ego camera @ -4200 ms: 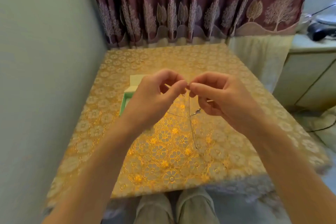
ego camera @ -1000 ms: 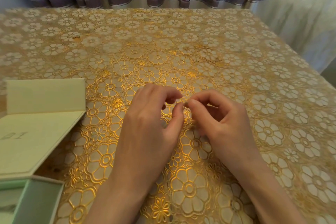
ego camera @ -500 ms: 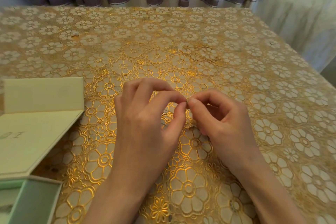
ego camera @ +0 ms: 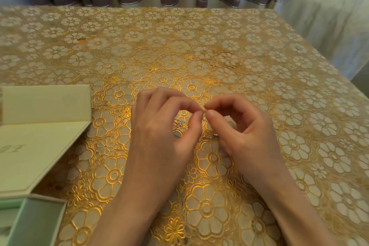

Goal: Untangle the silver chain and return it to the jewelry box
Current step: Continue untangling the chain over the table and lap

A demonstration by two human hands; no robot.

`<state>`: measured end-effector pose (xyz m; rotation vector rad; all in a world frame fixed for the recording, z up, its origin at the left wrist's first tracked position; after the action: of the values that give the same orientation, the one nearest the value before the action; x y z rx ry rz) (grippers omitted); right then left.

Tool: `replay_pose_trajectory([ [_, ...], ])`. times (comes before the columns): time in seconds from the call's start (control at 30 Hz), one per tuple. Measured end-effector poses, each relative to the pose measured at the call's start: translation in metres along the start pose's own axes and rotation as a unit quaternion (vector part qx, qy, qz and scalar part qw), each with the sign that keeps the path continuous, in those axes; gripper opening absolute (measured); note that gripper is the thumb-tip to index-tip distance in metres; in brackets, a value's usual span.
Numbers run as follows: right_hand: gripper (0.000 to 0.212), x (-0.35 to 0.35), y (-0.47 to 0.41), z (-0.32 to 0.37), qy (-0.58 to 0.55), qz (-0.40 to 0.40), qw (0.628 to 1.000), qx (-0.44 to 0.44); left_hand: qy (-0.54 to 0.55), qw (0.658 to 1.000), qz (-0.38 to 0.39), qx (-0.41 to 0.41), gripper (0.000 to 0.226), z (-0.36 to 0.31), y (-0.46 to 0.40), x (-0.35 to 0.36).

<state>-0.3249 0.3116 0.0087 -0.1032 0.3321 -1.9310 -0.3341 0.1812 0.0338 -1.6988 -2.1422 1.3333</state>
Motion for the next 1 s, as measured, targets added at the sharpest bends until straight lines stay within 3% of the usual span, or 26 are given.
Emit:
replay_pose_trajectory([
  [0.1, 0.002, -0.0047, -0.0009, 0.0039, 0.009, -0.025, 0.999, -0.027, 0.001, 1.000, -0.001, -0.010, 0.013, 0.0025, -0.0001, -0.0003],
  [0.17, 0.011, -0.0068, -0.0003, 0.0072, 0.032, -0.038, 0.998, -0.041, 0.001, 1.000, 0.003, -0.009, 0.012, 0.0032, 0.0001, 0.0005],
  [0.37, 0.015, -0.0020, 0.0005, 0.0089, 0.080, -0.027, 0.995, -0.057, 0.001, 1.000, 0.013, -0.001, 0.013, 0.0027, 0.0013, 0.0031],
  [0.8, 0.013, -0.0009, 0.0007, 0.0066, 0.078, -0.025, 0.995, -0.053, -0.017, 1.000, 0.013, 0.017, 0.009, 0.0000, 0.0011, 0.0004],
  [1.0, 0.006, 0.0024, 0.0016, 0.0069, 0.147, -0.024, 0.985, -0.083, -0.057, 0.996, 0.023, 0.060, 0.010, -0.0035, 0.0014, 0.0001],
])
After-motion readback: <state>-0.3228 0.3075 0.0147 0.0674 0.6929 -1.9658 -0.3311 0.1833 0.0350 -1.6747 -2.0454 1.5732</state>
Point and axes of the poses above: each hand's wrist, its own y-axis away from the middle knuckle, its own x-axis out of the palm, z = x × y, the point moved 8 cm from there along -y, towards the middle knuckle, and after that the axes turned 10 degrees about -z, right-handed, at the moved point
